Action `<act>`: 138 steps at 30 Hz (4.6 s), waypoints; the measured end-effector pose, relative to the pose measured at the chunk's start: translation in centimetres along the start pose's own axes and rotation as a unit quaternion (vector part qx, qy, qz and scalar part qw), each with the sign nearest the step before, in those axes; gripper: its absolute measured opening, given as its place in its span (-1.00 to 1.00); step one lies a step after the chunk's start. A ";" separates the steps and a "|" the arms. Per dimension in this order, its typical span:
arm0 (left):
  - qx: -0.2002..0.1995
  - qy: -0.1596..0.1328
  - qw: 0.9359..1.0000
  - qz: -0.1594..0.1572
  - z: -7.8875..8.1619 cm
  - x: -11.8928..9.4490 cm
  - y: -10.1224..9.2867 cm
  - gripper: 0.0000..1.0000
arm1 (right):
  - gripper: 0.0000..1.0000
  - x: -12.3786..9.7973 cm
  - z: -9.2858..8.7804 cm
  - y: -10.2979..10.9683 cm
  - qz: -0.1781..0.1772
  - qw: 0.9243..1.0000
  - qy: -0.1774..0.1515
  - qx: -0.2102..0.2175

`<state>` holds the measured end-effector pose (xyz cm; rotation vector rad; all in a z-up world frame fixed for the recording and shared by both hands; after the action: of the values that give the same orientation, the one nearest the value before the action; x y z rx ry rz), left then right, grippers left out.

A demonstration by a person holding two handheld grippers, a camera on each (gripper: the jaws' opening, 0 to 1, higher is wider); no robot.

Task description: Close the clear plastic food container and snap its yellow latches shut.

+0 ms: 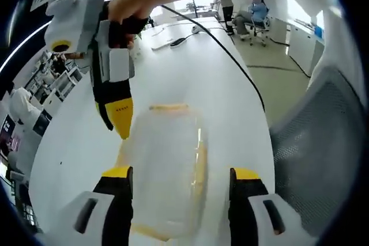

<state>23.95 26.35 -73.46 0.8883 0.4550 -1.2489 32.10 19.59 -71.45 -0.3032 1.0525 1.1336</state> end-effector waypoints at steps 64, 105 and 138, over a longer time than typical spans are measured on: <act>-0.032 0.085 0.994 -0.057 -4.2 -0.6 3.0 0.29 | 0.35 1.1 -6.0 1.6 -0.027 0.976 0.113 -0.185; -0.017 0.096 0.993 -0.070 -4.7 0.1 3.1 0.42 | 0.36 1.2 -6.1 1.5 -0.021 0.975 0.124 -0.184; -0.013 0.108 0.991 -0.071 -6.3 0.5 6.0 0.42 | 0.36 2.2 -3.7 -0.8 -0.019 0.974 0.127 -0.187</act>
<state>30.76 31.25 -75.66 0.9866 0.7170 -1.2779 30.83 18.04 -75.39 -0.7824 1.0449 1.2796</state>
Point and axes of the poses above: the point that each gripper's makers call its tool centre point, and the gripper's own axes: x roughly forward along the fingers, y roughly to its left, z roughly out of its top, the point moved 4 cm from there along -x, roughly backward along the fingers, and after that the axes turned 9 degrees about x, right-handed, at the moved point
